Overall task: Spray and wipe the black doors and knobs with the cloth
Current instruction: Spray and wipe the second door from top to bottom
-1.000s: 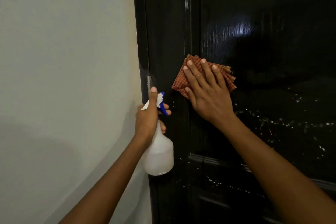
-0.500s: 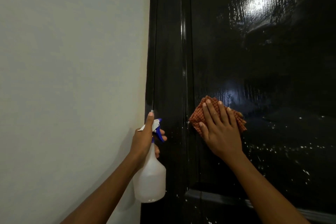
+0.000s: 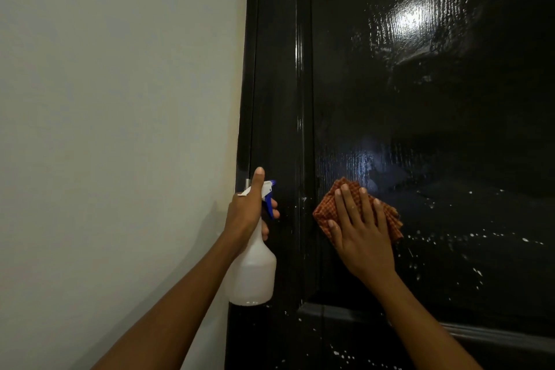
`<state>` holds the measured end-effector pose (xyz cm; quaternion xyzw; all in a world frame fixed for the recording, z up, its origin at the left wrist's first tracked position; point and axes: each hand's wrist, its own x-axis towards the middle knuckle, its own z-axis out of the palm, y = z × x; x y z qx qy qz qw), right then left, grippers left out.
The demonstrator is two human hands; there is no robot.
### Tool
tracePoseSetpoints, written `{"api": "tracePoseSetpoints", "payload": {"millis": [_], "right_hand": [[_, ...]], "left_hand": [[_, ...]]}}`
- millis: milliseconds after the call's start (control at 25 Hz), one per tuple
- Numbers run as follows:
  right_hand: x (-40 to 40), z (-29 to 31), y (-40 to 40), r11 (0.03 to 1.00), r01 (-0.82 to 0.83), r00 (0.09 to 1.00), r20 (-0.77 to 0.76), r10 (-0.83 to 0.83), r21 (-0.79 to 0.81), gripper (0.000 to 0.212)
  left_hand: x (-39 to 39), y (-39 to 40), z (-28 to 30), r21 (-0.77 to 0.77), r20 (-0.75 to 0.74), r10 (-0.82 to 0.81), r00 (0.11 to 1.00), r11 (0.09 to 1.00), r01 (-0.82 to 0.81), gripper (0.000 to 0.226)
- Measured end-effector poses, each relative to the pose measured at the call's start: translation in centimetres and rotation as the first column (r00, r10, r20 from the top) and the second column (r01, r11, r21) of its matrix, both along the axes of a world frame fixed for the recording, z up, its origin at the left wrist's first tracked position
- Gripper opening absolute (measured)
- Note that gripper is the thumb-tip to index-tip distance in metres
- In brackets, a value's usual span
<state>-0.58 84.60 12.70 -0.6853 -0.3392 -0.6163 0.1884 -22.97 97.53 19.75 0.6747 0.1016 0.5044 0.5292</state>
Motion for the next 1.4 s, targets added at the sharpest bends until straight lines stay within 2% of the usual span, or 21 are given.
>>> {"api": "tracePoseSetpoints", "payload": {"millis": [200,320,440,520,640,720,880,1000,1080,1280,1400], "right_hand": [[-0.8,-2.6,1.7,0.978,0.032,0.997,0.081,-0.015,-0.208,0.070],[-1.5,0.2,4.0,0.950,0.066,0.992,0.122,-0.030,-0.305,0.069],[-2.2,5.8,4.7,0.953,0.097,0.993,0.088,-0.075,-0.288,0.070],[-2.9,9.8,5.0,0.958,0.097,0.995,0.013,-0.097,-0.270,0.069],[-4.3,11.8,6.0,0.976,0.037,0.992,-0.112,-0.062,-0.215,0.068],[-4.6,9.2,7.0,0.977,-0.015,0.988,-0.151,-0.018,-0.214,0.070],[-4.8,-0.4,8.1,0.960,-0.120,0.986,-0.141,0.086,-0.254,0.076],[-4.2,-3.8,7.6,0.935,-0.104,0.994,-0.072,0.085,-0.338,0.076],[-4.0,-2.5,7.4,0.933,-0.070,0.997,-0.033,0.062,-0.352,0.075],[-5.9,6.6,10.8,0.969,-0.093,0.992,-0.104,0.070,-0.230,0.077],[-6.7,10.4,12.9,0.962,-0.072,0.995,-0.080,0.053,-0.264,0.075]], "left_hand": [[-0.7,0.2,-2.0,-0.074,-0.016,0.057,0.998,0.996,-0.058,0.069],[-1.6,0.7,-3.4,-0.062,-0.016,0.096,0.995,0.993,-0.097,0.066],[-2.8,1.2,-4.1,-0.045,0.005,0.113,0.994,0.993,-0.112,0.064],[-3.1,1.4,-4.2,-0.019,-0.007,0.134,0.991,0.991,-0.134,0.066],[-3.3,1.4,-4.2,-0.011,-0.003,0.135,0.991,0.991,-0.135,0.066],[-3.3,1.3,-4.3,-0.004,-0.005,0.131,0.991,0.991,-0.131,0.071],[-3.4,0.9,-5.2,-0.008,-0.015,0.131,0.991,0.991,-0.131,0.072],[-3.6,0.7,-5.3,-0.010,-0.022,0.133,0.991,0.991,-0.133,0.072],[-4.0,0.7,-5.1,-0.030,-0.018,0.123,0.992,0.992,-0.123,0.072],[-4.6,1.1,-5.7,-0.045,0.009,0.141,0.990,0.989,-0.141,0.066],[-4.5,1.4,-6.8,-0.060,-0.002,0.151,0.989,0.987,-0.151,0.065]]}}
